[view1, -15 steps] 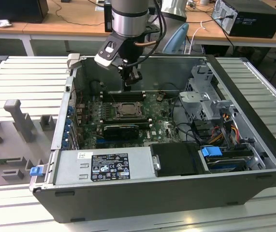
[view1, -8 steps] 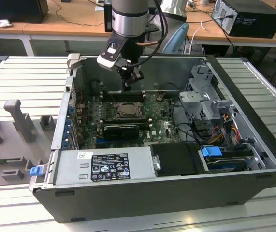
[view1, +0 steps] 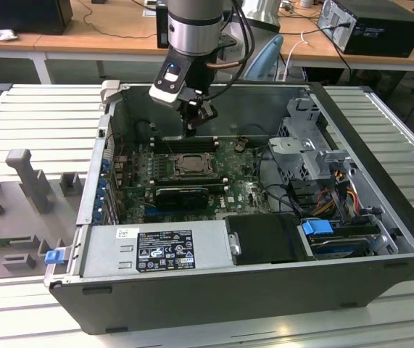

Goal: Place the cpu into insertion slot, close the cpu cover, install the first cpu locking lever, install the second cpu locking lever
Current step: 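Install the first cpu locking lever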

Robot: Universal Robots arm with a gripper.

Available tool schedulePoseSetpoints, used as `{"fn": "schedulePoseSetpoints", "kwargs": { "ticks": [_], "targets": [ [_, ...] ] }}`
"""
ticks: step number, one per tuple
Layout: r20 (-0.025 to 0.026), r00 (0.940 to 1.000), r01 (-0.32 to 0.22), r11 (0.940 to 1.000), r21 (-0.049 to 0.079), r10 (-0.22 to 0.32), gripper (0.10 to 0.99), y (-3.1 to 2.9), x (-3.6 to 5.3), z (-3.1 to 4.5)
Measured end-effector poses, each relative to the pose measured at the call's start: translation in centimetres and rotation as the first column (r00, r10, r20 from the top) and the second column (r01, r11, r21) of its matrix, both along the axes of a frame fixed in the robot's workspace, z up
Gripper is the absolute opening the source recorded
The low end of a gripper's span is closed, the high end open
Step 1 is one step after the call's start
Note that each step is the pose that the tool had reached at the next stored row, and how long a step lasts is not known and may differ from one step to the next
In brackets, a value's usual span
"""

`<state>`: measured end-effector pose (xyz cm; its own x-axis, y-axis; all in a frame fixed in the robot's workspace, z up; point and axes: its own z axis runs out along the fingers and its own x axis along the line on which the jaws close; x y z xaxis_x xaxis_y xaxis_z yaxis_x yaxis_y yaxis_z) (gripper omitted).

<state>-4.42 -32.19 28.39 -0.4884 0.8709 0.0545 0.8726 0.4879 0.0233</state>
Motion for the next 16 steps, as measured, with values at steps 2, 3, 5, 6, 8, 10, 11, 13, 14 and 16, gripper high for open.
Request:
{"fn": "schedulePoseSetpoints", "kwargs": {
  "ticks": [2,3,5,6,8,10,11,13,14,16],
  "targets": [
    [0.0000,0.9998,-0.018,0.9998,0.000,0.018,0.106,0.00,0.00,0.00],
    [0.0000,0.9997,-0.025,0.9997,0.000,0.025,0.106,0.00,0.00,0.00],
    [0.0000,0.9992,-0.040,0.9992,0.000,0.040,0.106,0.00,0.00,0.00],
    [0.0000,0.9989,-0.047,0.9989,0.000,0.047,0.106,0.00,0.00,0.00],
    [0.0000,0.9982,-0.060,0.9982,0.000,0.060,0.106,0.00,0.00,0.00],
    [0.0000,0.9971,-0.075,0.9971,0.000,0.075,0.106,0.00,0.00,0.00],
    [0.0000,0.9967,-0.081,0.9967,0.000,0.081,0.106,0.00,0.00,0.00],
    [0.0000,0.9955,-0.095,0.9955,0.000,0.095,0.106,0.00,0.00,0.00],
    [0.0000,0.9947,-0.103,0.9947,0.000,0.103,0.106,0.00,0.00,0.00],
    [-0.0001,0.9929,-0.119,0.9929,0.000,0.119,0.106,0.00,0.00,0.00]
  ]
}}
